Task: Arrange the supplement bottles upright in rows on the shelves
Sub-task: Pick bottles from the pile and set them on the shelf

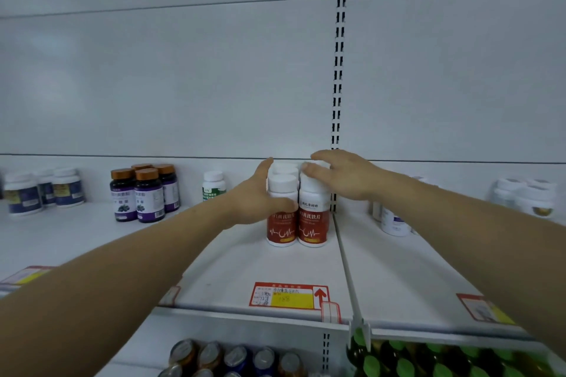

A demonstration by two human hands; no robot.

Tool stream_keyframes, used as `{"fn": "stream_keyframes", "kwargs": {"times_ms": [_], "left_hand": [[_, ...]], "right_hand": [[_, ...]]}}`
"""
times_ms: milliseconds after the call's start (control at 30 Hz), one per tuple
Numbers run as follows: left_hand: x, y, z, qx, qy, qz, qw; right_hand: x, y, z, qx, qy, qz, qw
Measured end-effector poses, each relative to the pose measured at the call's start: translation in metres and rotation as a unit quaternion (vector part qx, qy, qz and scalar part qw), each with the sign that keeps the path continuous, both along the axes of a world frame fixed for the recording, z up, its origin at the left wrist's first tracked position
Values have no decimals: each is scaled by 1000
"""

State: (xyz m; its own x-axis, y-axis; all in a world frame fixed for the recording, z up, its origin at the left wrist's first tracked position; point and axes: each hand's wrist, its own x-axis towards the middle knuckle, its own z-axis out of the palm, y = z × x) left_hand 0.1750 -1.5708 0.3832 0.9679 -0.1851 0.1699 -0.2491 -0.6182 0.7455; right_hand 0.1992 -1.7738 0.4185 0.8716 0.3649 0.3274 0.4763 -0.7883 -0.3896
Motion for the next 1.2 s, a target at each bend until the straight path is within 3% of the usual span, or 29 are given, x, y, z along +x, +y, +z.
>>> {"fn": "stream_keyframes", "kwargs": {"times_ms": [267, 567, 900, 1067, 1200], "left_hand": [[4, 0, 5, 63, -19, 15, 998], [3, -2, 11, 112, -34, 26, 993], [-23, -16, 34, 223, -102, 54, 968], [-49, -45, 48, 269, -122, 35, 955], [-63, -71, 55, 288, -133, 3, 948]], "right_hand": [[8, 14, 15, -29, 87, -32, 995], [8, 15, 19, -67, 94, -28, 993], [27, -8, 22, -74, 33, 10, 997], [21, -42, 23, -148, -20, -40, 988], [0, -81, 27, -142, -24, -93, 985]]}}
